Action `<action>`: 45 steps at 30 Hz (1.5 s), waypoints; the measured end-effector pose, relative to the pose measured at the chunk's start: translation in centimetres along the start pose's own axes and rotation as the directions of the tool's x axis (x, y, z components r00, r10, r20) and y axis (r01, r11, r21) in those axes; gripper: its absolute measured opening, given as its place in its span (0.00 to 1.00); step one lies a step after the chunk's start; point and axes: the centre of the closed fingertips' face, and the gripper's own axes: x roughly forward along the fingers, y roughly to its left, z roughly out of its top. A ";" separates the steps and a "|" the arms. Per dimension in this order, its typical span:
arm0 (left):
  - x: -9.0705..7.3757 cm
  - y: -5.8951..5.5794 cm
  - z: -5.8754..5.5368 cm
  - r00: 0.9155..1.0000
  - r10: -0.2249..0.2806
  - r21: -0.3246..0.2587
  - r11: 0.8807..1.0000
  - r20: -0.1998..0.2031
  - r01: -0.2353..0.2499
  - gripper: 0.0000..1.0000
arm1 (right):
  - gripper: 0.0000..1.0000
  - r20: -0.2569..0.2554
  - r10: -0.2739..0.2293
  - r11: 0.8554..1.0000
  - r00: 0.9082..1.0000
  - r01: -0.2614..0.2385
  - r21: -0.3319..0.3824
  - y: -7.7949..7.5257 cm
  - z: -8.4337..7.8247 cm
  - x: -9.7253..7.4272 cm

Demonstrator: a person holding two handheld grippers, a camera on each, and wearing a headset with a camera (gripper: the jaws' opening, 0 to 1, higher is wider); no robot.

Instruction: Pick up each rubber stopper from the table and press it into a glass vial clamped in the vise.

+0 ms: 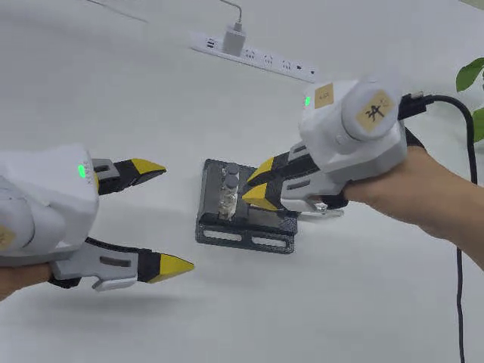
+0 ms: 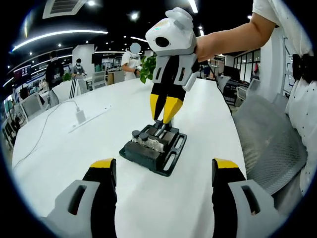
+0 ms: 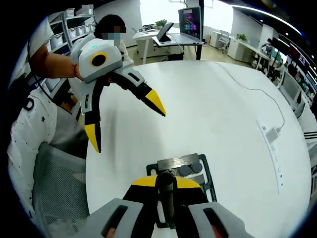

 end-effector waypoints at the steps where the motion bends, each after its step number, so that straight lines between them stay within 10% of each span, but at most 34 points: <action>1: 0.0 -0.1 -0.1 1.000 -0.005 -0.010 1.000 0.002 0.005 0.82 | 0.06 -0.006 0.001 1.000 1.000 -0.001 -0.004 0.0 0.0 0.1; 45: 0.4 0.0 -1.3 0.998 -0.021 -0.066 0.997 0.057 0.025 0.94 | 0.06 -0.177 0.003 0.993 0.984 -0.024 -0.115 -1.4 -0.7 2.7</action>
